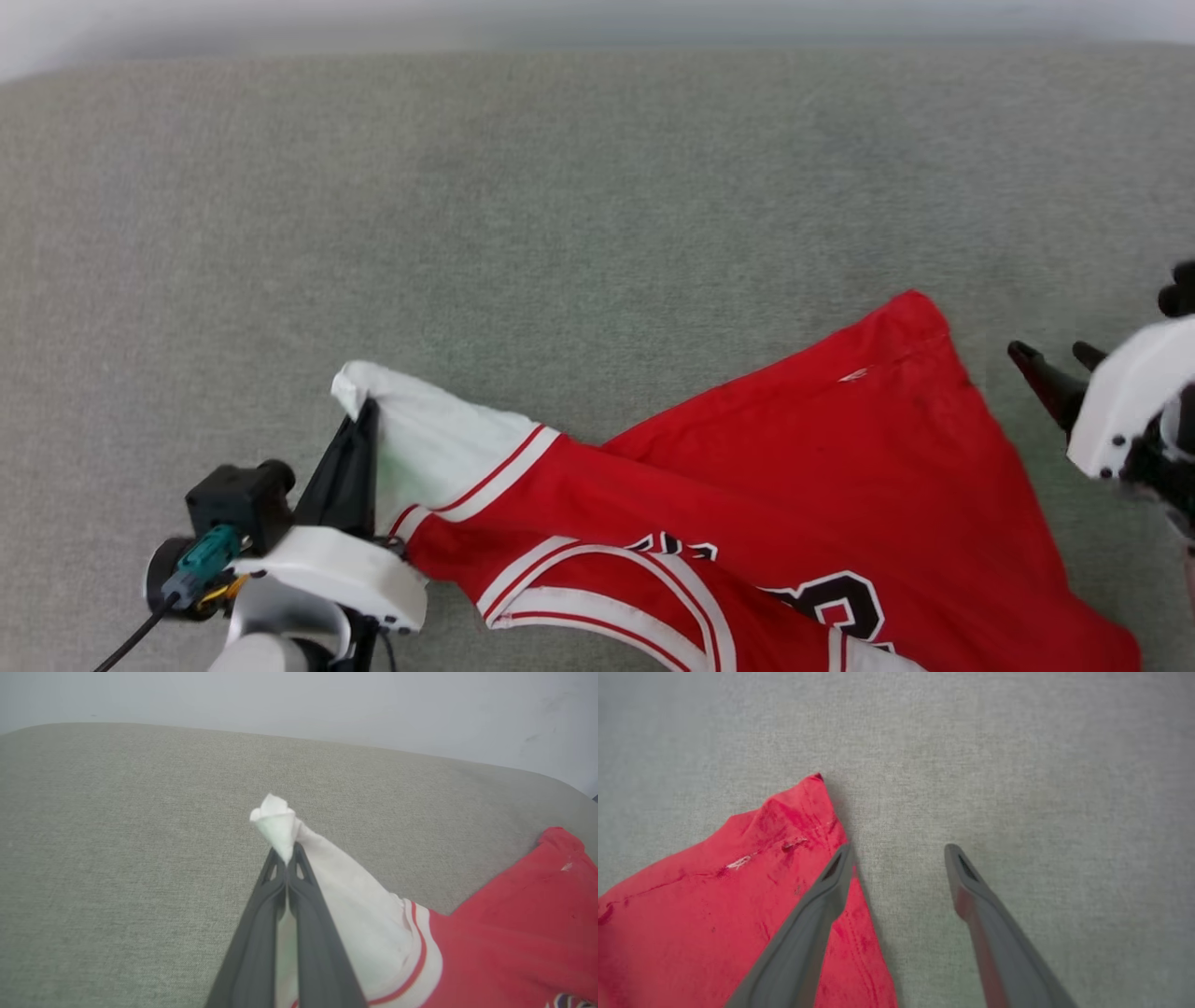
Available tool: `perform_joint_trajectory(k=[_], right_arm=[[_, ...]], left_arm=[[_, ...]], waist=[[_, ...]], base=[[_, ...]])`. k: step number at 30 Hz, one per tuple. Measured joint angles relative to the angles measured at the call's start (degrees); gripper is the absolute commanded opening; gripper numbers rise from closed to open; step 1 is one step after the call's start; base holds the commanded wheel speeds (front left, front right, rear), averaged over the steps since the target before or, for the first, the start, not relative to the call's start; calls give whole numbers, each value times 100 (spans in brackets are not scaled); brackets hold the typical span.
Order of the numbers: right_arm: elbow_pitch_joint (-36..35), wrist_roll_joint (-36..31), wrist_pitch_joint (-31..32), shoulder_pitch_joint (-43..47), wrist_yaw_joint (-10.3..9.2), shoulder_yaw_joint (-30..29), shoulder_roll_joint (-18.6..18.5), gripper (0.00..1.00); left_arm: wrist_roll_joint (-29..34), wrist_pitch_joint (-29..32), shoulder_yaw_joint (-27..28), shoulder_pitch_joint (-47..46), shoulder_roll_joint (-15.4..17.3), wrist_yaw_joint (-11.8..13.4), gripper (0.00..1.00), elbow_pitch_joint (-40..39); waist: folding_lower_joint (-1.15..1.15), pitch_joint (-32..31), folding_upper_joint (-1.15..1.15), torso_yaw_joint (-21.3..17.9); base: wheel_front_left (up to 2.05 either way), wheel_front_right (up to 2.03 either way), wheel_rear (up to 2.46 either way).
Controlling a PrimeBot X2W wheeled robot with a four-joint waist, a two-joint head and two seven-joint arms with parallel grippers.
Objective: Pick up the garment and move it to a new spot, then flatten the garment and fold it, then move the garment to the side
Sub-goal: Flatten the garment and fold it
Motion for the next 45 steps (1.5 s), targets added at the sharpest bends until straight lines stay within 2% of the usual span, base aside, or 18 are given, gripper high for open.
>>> perform_joint_trajectory(k=[5,12,13,14,15,21,29,37,45], right_arm=[[277,21,1132,-654,-1,388,-132,100],[801,44,1714,-1205,0,907,-179,100],[855,43,1775,-1241,0,951,-210,91],[906,57,1833,-1280,-1,970,-214,27],[940,58,1872,-1312,0,1001,-232,0],[1063,138,1697,-1372,-1,1236,-225,0],[964,97,669,-1378,0,1394,-314,0],[1149,-261,-145,-1642,0,1333,-201,0],[1552,-502,-848,-2551,0,1267,-1,0]], left_arm=[[74,-98,-151,-304,-165,-81,0,40],[112,-235,-267,-574,-320,-181,0,213],[111,-259,-274,-577,-334,-182,0,244],[109,-277,-280,-579,-345,-186,0,280],[103,-290,-283,-585,-356,-190,0,309],[5,-338,-236,-584,-356,-201,0,492],[-153,-219,-51,-764,-240,-236,0,654],[-291,141,183,-2031,51,-525,0,1163],[-169,430,122,-3839,81,-842,0,2047]], waist=[[0,289,0,207],[0,624,0,459],[0,649,0,487],[0,669,0,508],[0,680,0,523],[0,554,0,460],[0,51,0,308],[0,-493,0,78],[-1,-571,0,-219]], base=[[0,0,0],[0,0,0],[0,0,0],[0,0,0],[0,0,0],[0,0,0],[0,0,0],[0,0,0],[0,0,0]])
